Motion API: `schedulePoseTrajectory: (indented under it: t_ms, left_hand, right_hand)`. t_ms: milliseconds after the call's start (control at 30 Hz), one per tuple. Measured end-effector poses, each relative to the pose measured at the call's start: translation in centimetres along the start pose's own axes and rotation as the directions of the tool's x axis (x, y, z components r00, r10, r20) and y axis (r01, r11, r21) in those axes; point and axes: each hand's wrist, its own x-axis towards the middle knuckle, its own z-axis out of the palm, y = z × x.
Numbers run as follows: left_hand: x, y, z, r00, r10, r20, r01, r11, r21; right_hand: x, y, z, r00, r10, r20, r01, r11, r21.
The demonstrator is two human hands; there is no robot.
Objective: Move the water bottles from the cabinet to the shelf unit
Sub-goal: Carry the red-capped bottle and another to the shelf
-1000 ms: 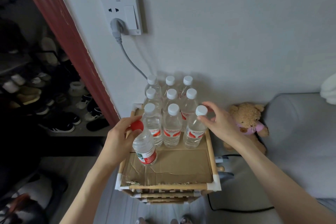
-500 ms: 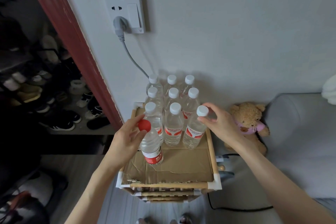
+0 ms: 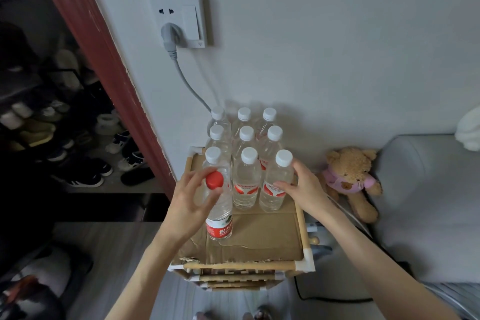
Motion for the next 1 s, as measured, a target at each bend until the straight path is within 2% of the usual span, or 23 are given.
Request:
schedulePoseTrajectory:
  t_ms: [167, 267, 367, 433, 600, 700, 833, 1000]
  left_hand:
    - [0.3, 0.3, 1.1, 0.995, -0.041, -0.086, 0.041, 0.999, -0.002]
    - [0.6, 0.1, 0.6, 0.999, -0.013, -0.045, 0.015, 0.999, 0.035]
    - [0.8, 0.1, 0.0, 1.000, 0.006, -0.003, -0.006, 0.999, 0.050]
    - [0.7, 0.0, -0.3, 1.000, 0.013, 0.006, -0.014, 0.999, 0.052]
    - [0.4, -0.1, -0.2, 0.999, -0.023, 0.045, 0.023, 1.000, 0.012]
    - [0.5, 0.0, 0.1, 0.997, -0.048, 0.055, 0.050, 0.998, -0.035]
    - [-0.2, 0.2, 0.8, 0.999, -0.033, 0.012, 0.034, 0.996, -0.083]
    - [-0.1, -0.6, 0.8, 0.996, -0.083, -0.027, 0.081, 0.993, -0.081]
  right_hand:
    - [0.0, 0.4, 0.1, 0.999, 0.007, 0.033, -0.011, 0.993, 0.120]
    - [-0.1, 1.4, 0.4, 0.998, 0.017, 0.064, -0.035, 0.959, 0.281]
    - [-0.3, 2.1, 0.9, 0.992, 0.037, 0.119, -0.078, 0.931, 0.356]
    - [-0.2, 2.1, 1.2, 0.993, 0.063, 0.099, -0.098, 0.911, 0.400]
    - [0.0, 2.8, 2.7, 0.994, 0.104, 0.040, -0.111, 0.915, 0.388]
    - [-0.6, 3.5, 3.7, 0.987, 0.158, 0.009, -0.144, 0.877, 0.459]
    - [-1.1, 4.1, 4.5, 0.982, 0.185, -0.028, -0.154, 0.887, 0.435]
    - [-1.0, 3.9, 4.7, 0.984, 0.174, -0.032, -0.141, 0.880, 0.453]
